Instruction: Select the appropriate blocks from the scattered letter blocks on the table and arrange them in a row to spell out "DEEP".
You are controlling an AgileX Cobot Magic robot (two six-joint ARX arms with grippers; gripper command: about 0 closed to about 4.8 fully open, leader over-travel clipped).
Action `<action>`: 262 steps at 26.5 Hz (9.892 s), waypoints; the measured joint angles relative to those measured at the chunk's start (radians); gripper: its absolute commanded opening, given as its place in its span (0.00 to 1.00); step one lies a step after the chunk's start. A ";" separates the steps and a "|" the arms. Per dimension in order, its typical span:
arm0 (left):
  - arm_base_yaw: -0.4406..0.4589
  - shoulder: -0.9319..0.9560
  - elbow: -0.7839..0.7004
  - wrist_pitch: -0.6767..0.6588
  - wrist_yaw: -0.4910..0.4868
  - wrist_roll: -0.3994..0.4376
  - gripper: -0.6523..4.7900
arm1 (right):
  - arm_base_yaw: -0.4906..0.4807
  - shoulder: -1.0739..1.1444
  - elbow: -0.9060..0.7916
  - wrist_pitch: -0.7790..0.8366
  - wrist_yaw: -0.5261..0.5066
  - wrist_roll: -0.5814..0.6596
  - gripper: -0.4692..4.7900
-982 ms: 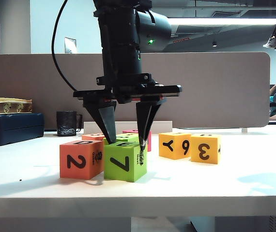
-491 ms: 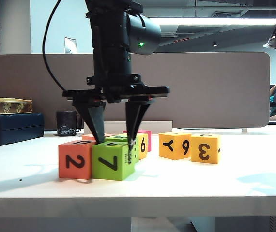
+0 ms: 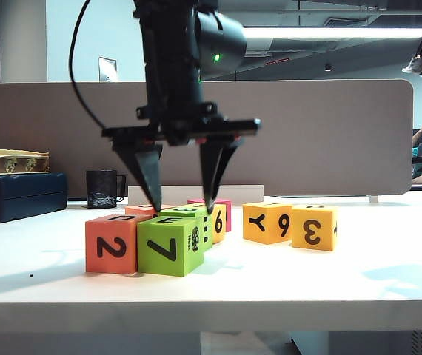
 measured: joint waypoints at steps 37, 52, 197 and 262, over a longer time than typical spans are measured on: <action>0.073 0.051 0.077 0.390 -0.058 0.325 0.82 | 0.000 0.000 0.000 0.006 0.000 -0.018 0.08; 0.098 0.106 0.077 0.345 0.005 0.295 0.80 | 0.000 0.000 0.000 0.007 0.000 -0.018 0.08; -0.080 0.318 0.287 0.463 0.152 0.186 0.56 | -0.002 -0.003 0.125 0.005 0.218 -0.078 0.08; -0.142 0.239 0.366 -0.113 0.105 0.128 0.56 | -0.002 -0.003 0.125 -0.029 0.218 -0.078 0.08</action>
